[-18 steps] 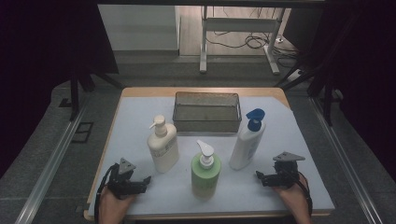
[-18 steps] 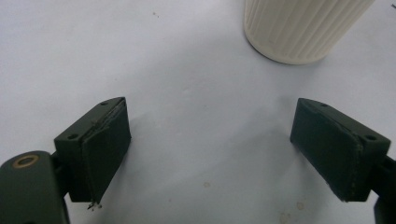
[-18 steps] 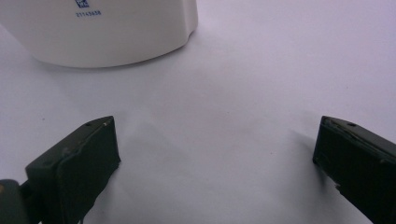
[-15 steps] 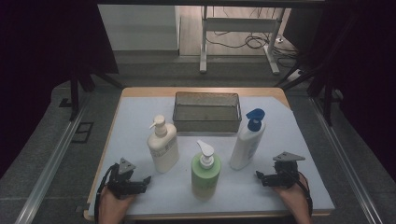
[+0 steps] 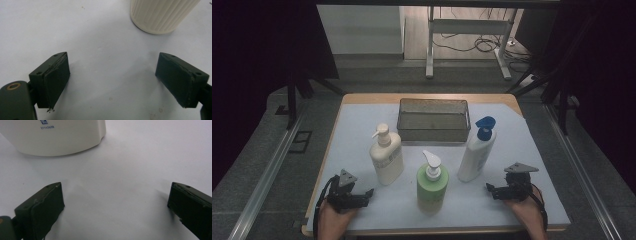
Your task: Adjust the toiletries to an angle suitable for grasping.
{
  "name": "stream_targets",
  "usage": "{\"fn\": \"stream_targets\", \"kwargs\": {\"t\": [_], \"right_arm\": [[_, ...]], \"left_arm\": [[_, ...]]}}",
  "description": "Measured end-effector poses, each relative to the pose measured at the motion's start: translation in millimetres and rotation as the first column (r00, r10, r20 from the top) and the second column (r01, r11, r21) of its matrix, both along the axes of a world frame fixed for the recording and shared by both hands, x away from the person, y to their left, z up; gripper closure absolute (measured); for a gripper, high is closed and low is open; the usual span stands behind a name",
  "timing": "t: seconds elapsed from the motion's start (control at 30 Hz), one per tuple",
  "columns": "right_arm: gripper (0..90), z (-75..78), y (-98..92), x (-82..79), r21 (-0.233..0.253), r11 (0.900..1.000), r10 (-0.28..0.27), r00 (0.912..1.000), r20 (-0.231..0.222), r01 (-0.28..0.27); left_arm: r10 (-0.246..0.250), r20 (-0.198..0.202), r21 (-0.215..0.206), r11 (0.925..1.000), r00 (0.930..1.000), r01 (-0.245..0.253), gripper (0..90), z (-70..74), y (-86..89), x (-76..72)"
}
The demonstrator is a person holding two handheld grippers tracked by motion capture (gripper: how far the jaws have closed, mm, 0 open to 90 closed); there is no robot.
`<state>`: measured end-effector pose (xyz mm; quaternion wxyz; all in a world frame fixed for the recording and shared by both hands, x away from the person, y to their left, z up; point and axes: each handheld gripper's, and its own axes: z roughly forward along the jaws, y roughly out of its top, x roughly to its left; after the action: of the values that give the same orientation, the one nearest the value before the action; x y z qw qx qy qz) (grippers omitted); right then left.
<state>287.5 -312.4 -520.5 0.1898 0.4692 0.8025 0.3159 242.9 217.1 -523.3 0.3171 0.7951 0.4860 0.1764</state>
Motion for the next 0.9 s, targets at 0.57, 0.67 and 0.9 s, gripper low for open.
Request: {"fn": "stream_targets", "kwargs": {"t": [0.57, 0.67, 0.9], "right_arm": [[47.4, 12.0, 2.4, -9.3, 0.027, 0.998, 0.060, 0.9981, 0.013, -0.061], [61.7, 16.8, -1.4, -10.4, 0.071, 0.994, 0.085, 0.9960, 0.026, -0.087], [70.7, 16.1, -5.0, -9.6, 0.060, 0.992, 0.108, 0.9931, 0.046, -0.111]], "left_arm": [[0.000, 0.000, -0.001, 1.0000, 1.0000, 0.000, 12.1, -0.1, 0.0, -0.1], [0.000, 0.001, -0.001, 1.0000, 1.0000, 0.000, 12.1, -0.1, 0.0, -0.1], [0.000, 0.001, 0.000, 1.0000, 1.0000, 0.000, 12.1, -0.1, 0.0, -0.1]]}}
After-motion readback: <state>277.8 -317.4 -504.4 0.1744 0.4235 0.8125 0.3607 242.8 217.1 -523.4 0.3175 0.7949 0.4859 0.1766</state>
